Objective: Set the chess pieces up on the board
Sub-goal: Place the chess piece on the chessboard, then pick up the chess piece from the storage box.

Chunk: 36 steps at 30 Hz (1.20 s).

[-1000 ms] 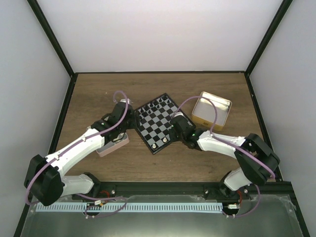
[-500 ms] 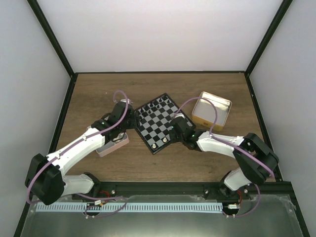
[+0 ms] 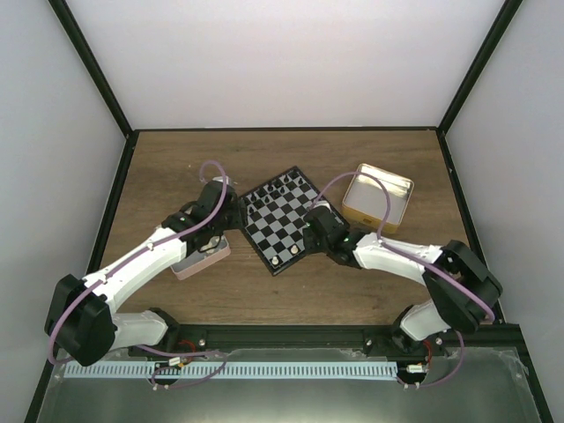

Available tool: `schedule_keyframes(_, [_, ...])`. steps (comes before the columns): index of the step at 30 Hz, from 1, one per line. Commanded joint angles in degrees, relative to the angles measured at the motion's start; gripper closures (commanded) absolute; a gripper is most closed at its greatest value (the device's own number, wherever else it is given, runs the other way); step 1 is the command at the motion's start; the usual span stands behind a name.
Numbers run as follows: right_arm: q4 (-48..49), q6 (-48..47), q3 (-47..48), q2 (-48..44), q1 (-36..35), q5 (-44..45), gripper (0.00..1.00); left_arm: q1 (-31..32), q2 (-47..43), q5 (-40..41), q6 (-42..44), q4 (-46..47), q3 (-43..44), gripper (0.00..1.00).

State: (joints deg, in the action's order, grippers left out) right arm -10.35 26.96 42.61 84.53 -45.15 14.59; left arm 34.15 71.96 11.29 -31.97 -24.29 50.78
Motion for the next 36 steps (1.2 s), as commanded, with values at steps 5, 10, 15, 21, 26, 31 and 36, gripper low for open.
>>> schedule_keyframes(5, [-2.22, 2.27, 5.28, -8.18, -0.25, -0.57, 0.47, -1.23, -1.88, 2.19, -2.55, -1.59, -1.91, 0.31])
schedule_keyframes(10, [-3.55, 4.04, 5.18, -12.23, -0.21, 0.57, 0.45, -4.73, -4.48, 4.79, -7.3, -4.53, -6.03, 0.26])
schedule_keyframes(15, [-3.25, 6.02, 3.52, -14.45, -0.2, -0.92, 0.45, -11.51, -8.67, 1.51, -10.45, -3.58, -12.3, 0.26])
schedule_keyframes(21, [-2.75, 7.61, 2.8, -13.9, -0.21, -2.92, 0.45, -16.56, -7.01, -3.87, -10.26, -0.73, -16.5, 0.45])
schedule_keyframes(26, [-2.71, 8.08, 2.82, -13.17, -0.21, -3.78, 0.46, -18.52, -3.3, -7.89, -9.21, 1.7, -17.24, 0.65])
schedule_keyframes(31, [-2.74, 8.65, 2.52, -13.14, -0.21, -3.95, 0.47, -18.94, -1.45, -8.56, -8.88, 2.89, -18.2, 0.73])
schedule_keyframes(36, [-2.65, 8.81, 2.47, -12.92, -0.2, -4.09, 0.47, -19.26, 0.75, -8.24, -8.29, 3.15, -18.45, 0.74])
